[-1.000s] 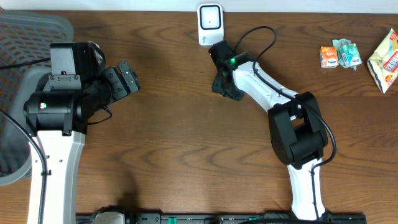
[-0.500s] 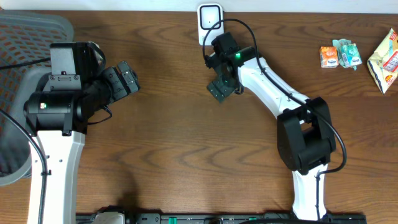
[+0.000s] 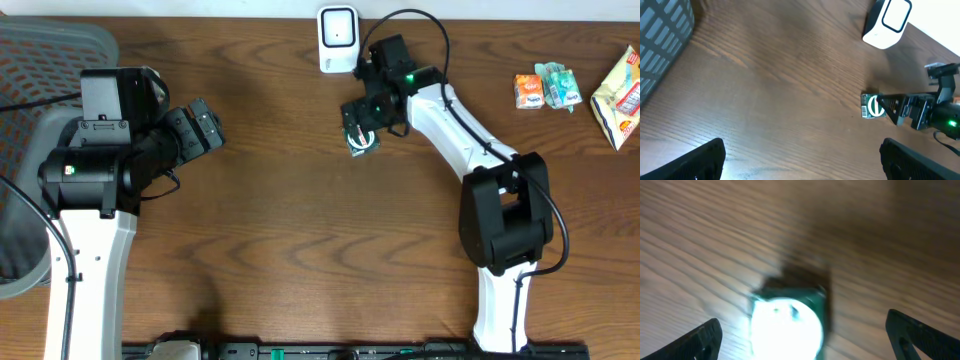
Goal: Scan the item barcode
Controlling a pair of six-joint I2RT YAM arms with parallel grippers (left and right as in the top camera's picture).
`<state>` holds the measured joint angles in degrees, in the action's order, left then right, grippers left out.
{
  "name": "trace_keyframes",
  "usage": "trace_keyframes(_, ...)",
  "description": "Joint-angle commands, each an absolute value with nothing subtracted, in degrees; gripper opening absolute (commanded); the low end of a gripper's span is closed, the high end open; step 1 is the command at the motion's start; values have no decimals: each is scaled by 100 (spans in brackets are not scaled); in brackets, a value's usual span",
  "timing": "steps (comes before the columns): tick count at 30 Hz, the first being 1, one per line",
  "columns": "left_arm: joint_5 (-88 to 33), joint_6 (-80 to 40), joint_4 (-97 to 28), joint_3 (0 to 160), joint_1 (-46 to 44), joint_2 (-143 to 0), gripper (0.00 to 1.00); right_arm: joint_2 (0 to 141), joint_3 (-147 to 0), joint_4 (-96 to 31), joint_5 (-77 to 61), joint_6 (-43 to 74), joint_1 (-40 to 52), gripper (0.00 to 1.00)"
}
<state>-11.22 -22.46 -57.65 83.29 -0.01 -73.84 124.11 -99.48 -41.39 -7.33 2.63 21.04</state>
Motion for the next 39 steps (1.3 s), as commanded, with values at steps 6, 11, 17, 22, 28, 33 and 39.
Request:
trace_keyframes(6, -1085, -2209, -5767, 8348, 25, -7384, 98, 12589, -9957, -3938, 113, 392, 2386, 99)
trace_keyframes(11, -1085, -2209, -5767, 8348, 25, -7384, 98, 12844, -9957, -3916, -64, 64, 2383, 99)
trace_keyframes(17, -1085, -2209, -5767, 8348, 25, -7384, 98, 13155, -9957, -3896, -316, -272, 2429, 96)
trace_keyframes(22, -1085, -2209, -5767, 8348, 25, -7384, 98, 13205, -9957, -3909, -257, -309, 2421, 77)
trace_keyframes(28, -1085, -2209, -5767, 8348, 25, -7384, 98, 13203, -9959, -3924, -213, -303, 2414, 65)
trace_keyframes(33, -1085, -2209, -5767, 8348, 25, -7384, 98, 13141, -10051, -4060, -733, -73, 2410, 59)
trace_keyframes(39, -1085, -2209, -5767, 8348, 25, -7384, 98, 12713, -10130, -4248, -2523, 161, 2097, 56)
